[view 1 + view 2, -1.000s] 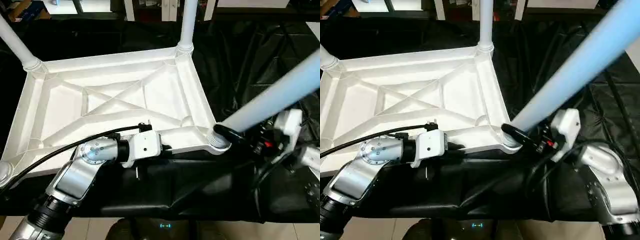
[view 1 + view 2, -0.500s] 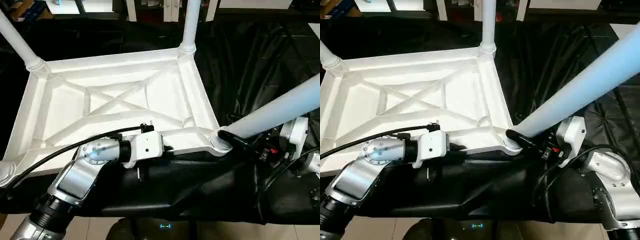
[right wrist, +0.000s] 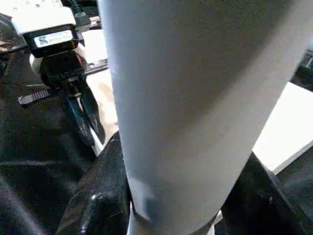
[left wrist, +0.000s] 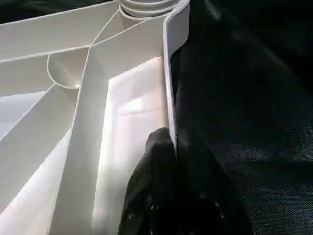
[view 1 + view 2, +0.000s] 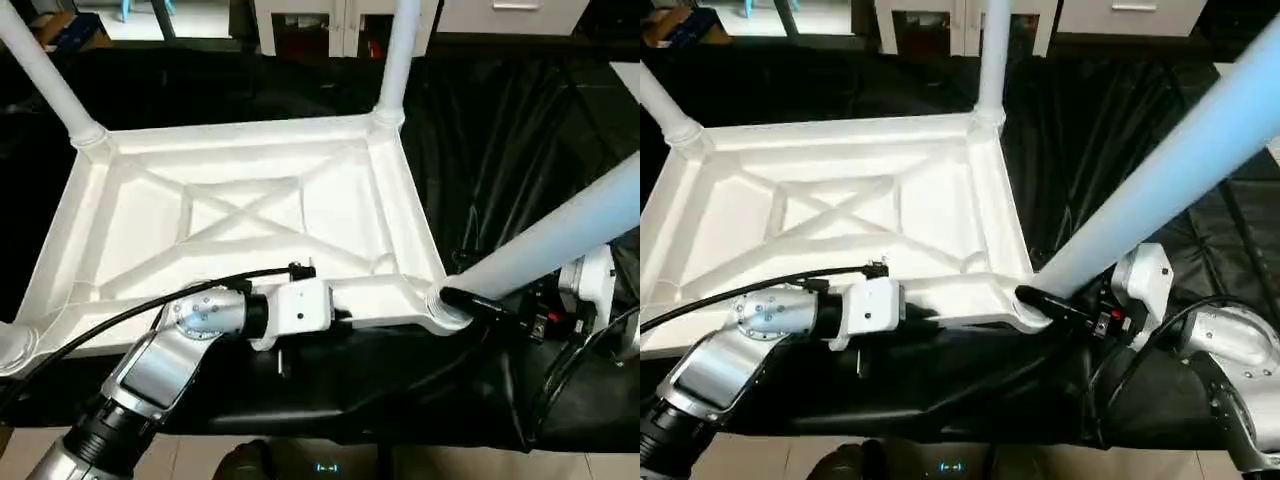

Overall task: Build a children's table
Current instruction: Insert table leg to table base

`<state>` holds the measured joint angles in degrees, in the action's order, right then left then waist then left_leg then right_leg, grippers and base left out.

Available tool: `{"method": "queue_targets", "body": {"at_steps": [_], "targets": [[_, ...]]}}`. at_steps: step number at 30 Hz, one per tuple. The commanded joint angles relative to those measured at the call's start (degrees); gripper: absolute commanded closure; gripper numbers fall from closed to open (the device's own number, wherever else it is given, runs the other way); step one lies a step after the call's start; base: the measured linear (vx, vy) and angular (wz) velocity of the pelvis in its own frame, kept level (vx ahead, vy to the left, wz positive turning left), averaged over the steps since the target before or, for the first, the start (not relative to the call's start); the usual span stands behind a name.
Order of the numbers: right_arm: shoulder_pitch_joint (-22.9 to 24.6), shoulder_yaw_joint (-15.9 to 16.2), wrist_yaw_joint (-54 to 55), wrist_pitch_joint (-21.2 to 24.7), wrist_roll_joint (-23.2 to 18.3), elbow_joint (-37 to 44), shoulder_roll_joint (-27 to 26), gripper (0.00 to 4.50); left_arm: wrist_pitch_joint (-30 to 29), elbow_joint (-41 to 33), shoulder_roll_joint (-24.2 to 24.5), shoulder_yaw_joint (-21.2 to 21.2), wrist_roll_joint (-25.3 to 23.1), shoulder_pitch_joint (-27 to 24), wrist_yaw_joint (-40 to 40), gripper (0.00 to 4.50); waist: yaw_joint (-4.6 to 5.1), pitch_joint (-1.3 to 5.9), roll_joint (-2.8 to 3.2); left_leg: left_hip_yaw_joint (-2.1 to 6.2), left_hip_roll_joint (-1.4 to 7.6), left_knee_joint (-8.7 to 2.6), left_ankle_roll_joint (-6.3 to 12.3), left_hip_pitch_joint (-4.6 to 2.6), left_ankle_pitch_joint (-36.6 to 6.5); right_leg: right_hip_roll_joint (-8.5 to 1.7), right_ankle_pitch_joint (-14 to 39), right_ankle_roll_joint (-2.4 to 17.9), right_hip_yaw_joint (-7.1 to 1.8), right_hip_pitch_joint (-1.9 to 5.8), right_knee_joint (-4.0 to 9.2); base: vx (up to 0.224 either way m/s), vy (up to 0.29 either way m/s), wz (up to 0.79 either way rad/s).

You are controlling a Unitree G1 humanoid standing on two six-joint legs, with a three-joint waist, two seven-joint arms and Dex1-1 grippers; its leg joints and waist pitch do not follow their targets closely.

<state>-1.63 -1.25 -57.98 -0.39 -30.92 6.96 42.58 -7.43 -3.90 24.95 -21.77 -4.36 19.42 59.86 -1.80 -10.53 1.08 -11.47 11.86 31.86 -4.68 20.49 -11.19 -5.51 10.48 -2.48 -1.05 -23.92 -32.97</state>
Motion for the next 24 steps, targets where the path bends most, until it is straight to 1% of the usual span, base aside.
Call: {"method": "queue_targets", "body": {"at_steps": [1,2,3,5,7,9,11,12,13,14,17,18,21,22,24], "targets": [[4.06,6.69,-3.46,6.36,2.95,-3.61,0.63,2.66,0.13,2.33,-0.95,-1.13,1.24,-1.81,-0.76,4.5,0.26,1.91,-1.3,-0.05,0.64,-3.68,6.22,-0.2,-10.77,-0.67,11.68,13.47,-0.38,1.38,3.73,0.0,0.0,0.0],[3.92,6.82,-3.59,6.35,3.07,-3.65,0.67,2.66,0.13,2.34,-0.95,-1.14,1.25,-1.8,-0.76,4.5,0.25,1.95,-1.32,-0.1,0.61,-3.64,6.31,-0.21,-10.53,-0.64,11.16,13.54,-0.38,1.39,3.7,0.0,0.0,0.0],[3.08,7.66,-4.41,6.2,3.84,-3.99,0.87,2.66,0.1,2.38,-0.94,-1.21,1.29,-1.73,-0.75,4.5,0.26,1.96,-1.36,-0.12,0.58,-3.62,6.49,-0.16,-10.32,-0.59,10.58,13.7,-0.36,1.41,3.66,0.0,0.0,0.0],[2.55,8.29,-5.11,6.53,4.17,-4.28,0.97,2.66,0.07,2.39,-0.94,-1.24,1.28,-1.68,-0.75,4.5,0.26,1.83,-1.43,-0.11,0.61,-3.73,6.43,-0.09,-11.01,-0.67,11.86,13.62,-0.36,1.36,3.83,0.0,0.0,0.0],[2.03,8.72,-5.5,7.14,4.31,-4.44,0.87,2.66,0.02,2.4,-0.96,-1.24,1.27,-1.66,-0.77,4.5,0.26,1.74,-1.4,0.0,0.66,-3.93,5.92,-0.09,-12.08,-0.74,14.2,13.09,-0.38,1.31,4.03,0.0,0.0,0.0],[1.72,8.89,-5.52,7.44,4.31,-4.51,0.74,2.66,0.01,2.43,-0.97,-1.23,1.26,-1.63,-0.79,4.5,0.29,1.74,-1.49,0.01,0.71,-3.99,5.69,-0.11,-12.37,-0.74,14.69,12.81,-0.4,1.22,4.11,0.0,0.0,0.0],[0.97,8.87,-5.23,9.16,3.17,-4.52,0.02,2.66,-0.05,2.43,-0.99,-1.22,1.27,-1.62,-0.82,4.5,0.35,1.71,-1.48,0.09,0.65,-4.08,5.45,0.0,-12.65,-0.72,15.26,12.57,-0.39,1.25,4.13,0.0,0.0,0.0],[0.6,8.59,-4.76,10.52,2.04,-4.49,-0.57,2.66,-0.08,2.41,-0.99,-1.21,1.27,-1.63,-0.83,4.5,0.34,1.68,-1.48,0.07,0.7,-4.12,5.33,-0.05,-13.01,-0.79,15.95,12.32,-0.43,1.14,4.23,0.0,0.0,0.0],[-0.14,7.75,-3.49,13.43,-0.5,-4.5,-1.91,2.66,-0.16,2.33,-1.0,-1.2,1.29,-1.68,-0.82,4.5,0.36,1.64,-1.43,0.12,0.6,-4.21,5.25,-0.05,-13.29,-0.78,16.72,12.22,-0.45,1.13,4.3,0.0,0.0,0.0],[-0.22,7.7,-3.38,13.64,-0.66,-4.56,-2.01,2.66,-0.17,2.31,-0.99,-1.2,1.28,-1.69,-0.82,4.5,0.37,1.64,-1.42,0.14,0.62,-4.26,5.18,-0.05,-13.46,-0.79,17.1,12.18,-0.46,1.08,4.35,0.0,0.0,0.0],[-0.69,7.64,-3.36,14.74,-1.43,-5.36,-2.39,2.66,-0.17,2.41,-0.97,-1.2,1.3,-1.62,-0.76,4.5,0.37,1.55,-1.44,0.18,0.72,-4.44,4.22,0.0,-14.54,-0.82,18.78,11.42,-0.46,0.96,4.58,0.0,0.0,0.0],[-0.83,7.62,-3.52,15.66,-1.88,-5.9,-2.48,2.66,-0.17,2.43,-0.96,-1.21,1.3,-1.59,-0.72,4.5,0.38,1.53,-1.41,0.22,0.7,-4.51,3.96,0.01,-14.95,-0.83,19.55,11.14,-0.47,0.92,4.64,0.0,0.0,0.0],[-1.07,7.55,-3.81,16.87,-2.02,-6.78,-2.6,2.66,-0.15,2.48,-0.94,-1.21,1.32,-1.55,-0.65,4.5,0.32,1.46,-1.37,0.22,0.78,-4.63,3.52,-0.09,-15.56,-0.84,20.49,10.7,-0.54,0.73,4.8,0.0,0.0,0.0],[-1.19,6.8,-3.4,18.36,-2.49,-6.97,-2.99,2.66,-0.18,2.42,-0.9,-1.18,1.28,-1.56,-0.61,4.5,0.34,1.41,-1.38,0.26,0.76,-4.72,3.3,-0.02,-15.98,-0.81,20.93,10.49,-0.53,0.71,4.85,0.0,0.0,0.0],[-1.22,6.57,-3.3,18.67,-2.53,-7.04,-3.1,2.66,-0.19,2.39,-0.89,-1.17,1.26,-1.57,-0.61,4.5,0.35,1.39,-1.38,0.33,0.75,-4.82,3.07,0.03,-16.46,-0.84,21.57,10.22,-0.55,0.68,4.93,0.0,0.0,0.0]]}}
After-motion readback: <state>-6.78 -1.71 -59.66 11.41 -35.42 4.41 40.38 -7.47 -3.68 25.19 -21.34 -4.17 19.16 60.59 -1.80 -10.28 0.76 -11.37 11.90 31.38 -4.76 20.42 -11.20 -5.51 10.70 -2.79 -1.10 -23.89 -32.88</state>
